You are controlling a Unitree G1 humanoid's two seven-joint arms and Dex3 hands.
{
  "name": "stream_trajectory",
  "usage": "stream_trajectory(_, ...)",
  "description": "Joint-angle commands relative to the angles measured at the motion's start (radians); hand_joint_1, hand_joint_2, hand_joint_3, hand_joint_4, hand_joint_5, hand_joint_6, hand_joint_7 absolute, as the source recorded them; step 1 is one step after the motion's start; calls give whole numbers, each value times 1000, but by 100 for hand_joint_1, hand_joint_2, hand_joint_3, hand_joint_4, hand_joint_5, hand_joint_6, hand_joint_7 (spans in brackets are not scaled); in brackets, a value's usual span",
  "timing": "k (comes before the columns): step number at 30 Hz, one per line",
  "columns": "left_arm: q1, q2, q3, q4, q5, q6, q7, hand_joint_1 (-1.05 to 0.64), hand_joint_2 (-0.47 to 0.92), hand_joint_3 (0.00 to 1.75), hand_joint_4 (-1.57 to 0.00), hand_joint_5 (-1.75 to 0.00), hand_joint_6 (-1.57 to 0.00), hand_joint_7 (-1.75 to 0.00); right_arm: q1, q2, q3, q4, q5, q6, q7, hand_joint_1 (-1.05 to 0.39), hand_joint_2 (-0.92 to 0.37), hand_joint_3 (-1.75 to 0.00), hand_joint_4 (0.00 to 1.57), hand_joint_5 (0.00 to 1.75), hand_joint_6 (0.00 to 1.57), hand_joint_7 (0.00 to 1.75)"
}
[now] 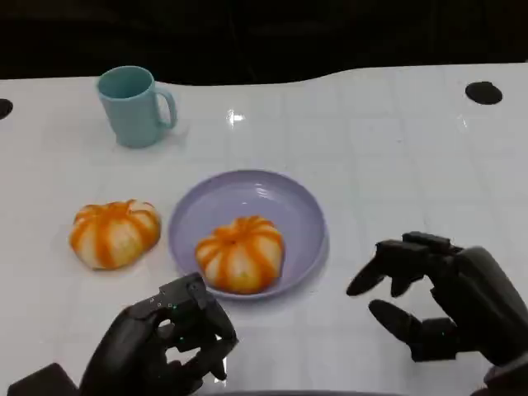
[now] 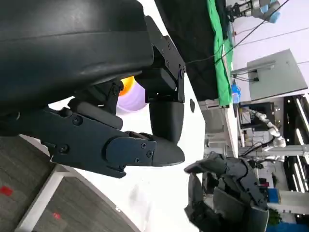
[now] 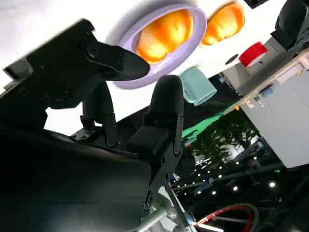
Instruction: Grasp the bread from the table and place it into the plate.
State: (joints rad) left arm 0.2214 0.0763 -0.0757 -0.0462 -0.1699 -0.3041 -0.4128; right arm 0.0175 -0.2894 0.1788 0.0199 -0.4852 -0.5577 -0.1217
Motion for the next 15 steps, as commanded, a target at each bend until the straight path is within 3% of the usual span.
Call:
stream_trajectory(1, 2, 14, 9, -12, 0, 9, 12, -52, 92, 31, -68, -175, -58, -157, 43, -30, -29, -55, 3, -1, 17, -11, -26, -132, 72, 175, 66, 140)
stream_trajectory(8, -6, 17, 14, 0, -2, -6, 6, -52, 92, 32, -69, -175, -58, -157, 117, -32, -39, -133, -30, 59, 49, -9, -23, -132, 75, 175, 65, 148)
stream_trajectory(15, -7, 21, 19, 12, -5, -19, 2, -52, 92, 31, -69, -175, -59, -157, 134, -13, -33, -116, -63, 55, 14, -7, -22, -132, 77, 175, 64, 151)
